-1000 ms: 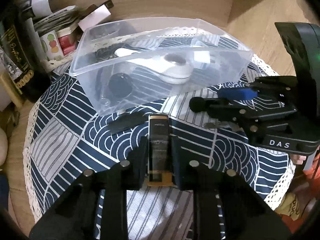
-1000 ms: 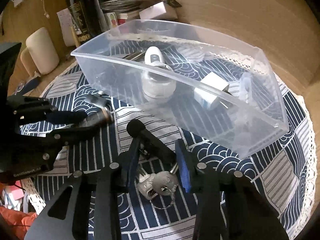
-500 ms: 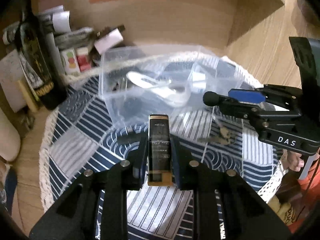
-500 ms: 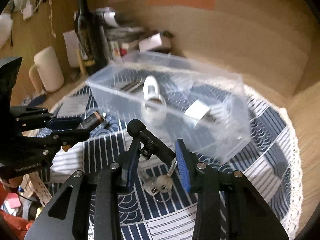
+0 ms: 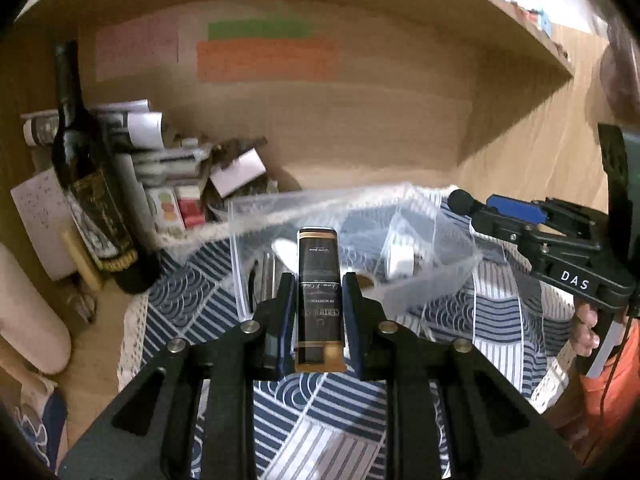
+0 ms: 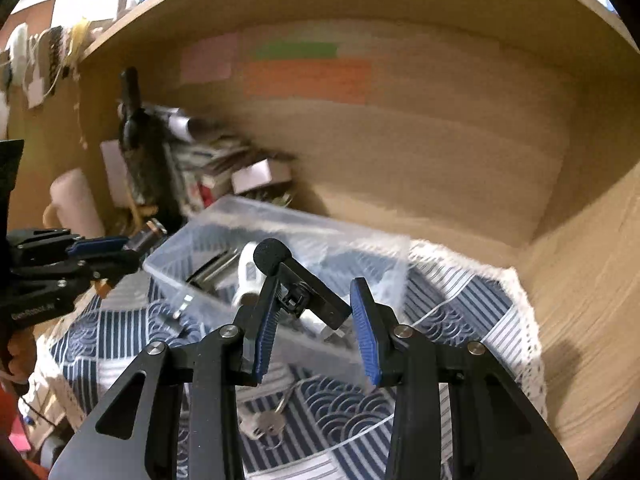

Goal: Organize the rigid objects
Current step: 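Place the gold-and-black tube in the box with the left tool while the right tool drops the black stick in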

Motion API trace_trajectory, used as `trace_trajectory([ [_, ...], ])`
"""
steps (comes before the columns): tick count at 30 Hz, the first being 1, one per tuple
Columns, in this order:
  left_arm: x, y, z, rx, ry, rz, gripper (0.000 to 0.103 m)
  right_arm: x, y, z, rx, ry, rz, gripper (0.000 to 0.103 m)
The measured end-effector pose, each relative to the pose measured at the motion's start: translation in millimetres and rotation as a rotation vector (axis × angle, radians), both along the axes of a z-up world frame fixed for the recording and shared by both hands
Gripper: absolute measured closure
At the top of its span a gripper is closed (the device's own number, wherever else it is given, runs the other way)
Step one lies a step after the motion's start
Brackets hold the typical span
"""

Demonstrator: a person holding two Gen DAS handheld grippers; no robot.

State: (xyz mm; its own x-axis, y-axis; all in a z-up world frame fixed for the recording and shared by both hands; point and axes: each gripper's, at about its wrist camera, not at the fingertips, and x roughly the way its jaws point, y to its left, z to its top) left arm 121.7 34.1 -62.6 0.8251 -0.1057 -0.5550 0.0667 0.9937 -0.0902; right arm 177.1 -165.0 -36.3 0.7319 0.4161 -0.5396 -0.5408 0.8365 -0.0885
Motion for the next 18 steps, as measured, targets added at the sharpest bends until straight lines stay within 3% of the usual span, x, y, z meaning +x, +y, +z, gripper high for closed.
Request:
trace_trajectory([
  [8, 25.1, 0.8, 12.8, 0.006, -0.021, 0.008, 0.080, 22.9, 11.6, -0.5, 0.004, 0.007, -0.011, 0.070],
  [18, 70.6, 6.0, -13.1, -0.018, 0.069, -0.010, 0.080, 53.7, 43.7, -32.2, -0.054, 0.106, 0.027, 0.070],
])
